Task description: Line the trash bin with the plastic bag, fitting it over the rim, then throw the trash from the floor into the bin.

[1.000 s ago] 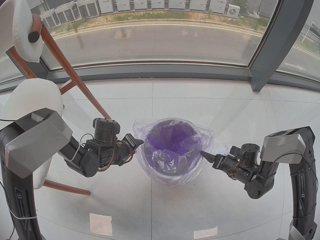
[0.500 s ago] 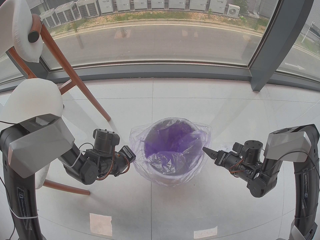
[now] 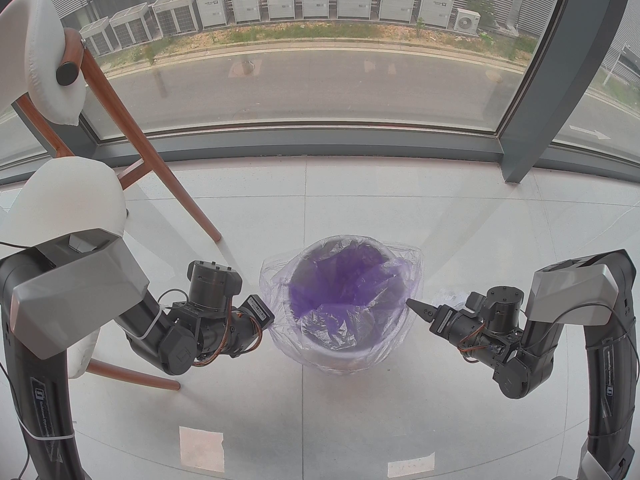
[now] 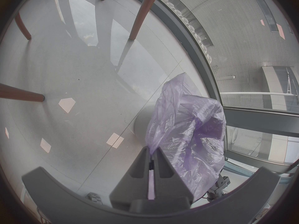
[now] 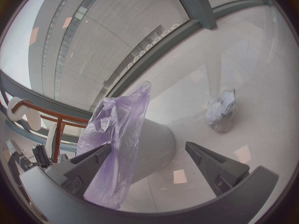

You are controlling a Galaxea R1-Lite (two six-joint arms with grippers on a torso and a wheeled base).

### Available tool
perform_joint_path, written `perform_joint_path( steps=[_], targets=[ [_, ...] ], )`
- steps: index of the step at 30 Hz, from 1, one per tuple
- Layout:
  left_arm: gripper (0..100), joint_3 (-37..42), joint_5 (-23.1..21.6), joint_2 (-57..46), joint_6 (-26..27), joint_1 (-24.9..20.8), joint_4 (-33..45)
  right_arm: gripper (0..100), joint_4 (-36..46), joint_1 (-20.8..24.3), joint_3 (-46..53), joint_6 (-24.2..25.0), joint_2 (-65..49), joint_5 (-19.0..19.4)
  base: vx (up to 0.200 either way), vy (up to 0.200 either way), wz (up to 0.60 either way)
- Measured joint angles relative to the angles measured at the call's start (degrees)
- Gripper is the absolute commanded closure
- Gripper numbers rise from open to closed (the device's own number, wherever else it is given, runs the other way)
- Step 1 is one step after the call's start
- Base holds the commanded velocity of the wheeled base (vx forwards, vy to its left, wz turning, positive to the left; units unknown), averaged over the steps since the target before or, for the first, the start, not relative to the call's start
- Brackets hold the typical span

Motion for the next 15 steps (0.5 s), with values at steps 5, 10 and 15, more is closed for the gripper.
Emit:
perform_joint_path(
  steps=[5,10,15],
  targets=[
    [100,-0.1,0.0,0.0,0.0,-0.5,0.0,0,-0.1,0.1,-0.3,3.2,0.6,0.0,0.000,0.000,0.00],
    [100,-0.2,0.0,0.1,0.1,-0.9,-0.1,0,-0.1,0.1,-1.6,4.6,1.2,-0.1,0.000,0.000,0.00],
    [100,-0.3,0.0,0.2,0.0,-1.0,-0.3,100,-0.2,0.2,-3.6,5.5,2.2,-1.6,0.000,0.000,0.00]
  ],
)
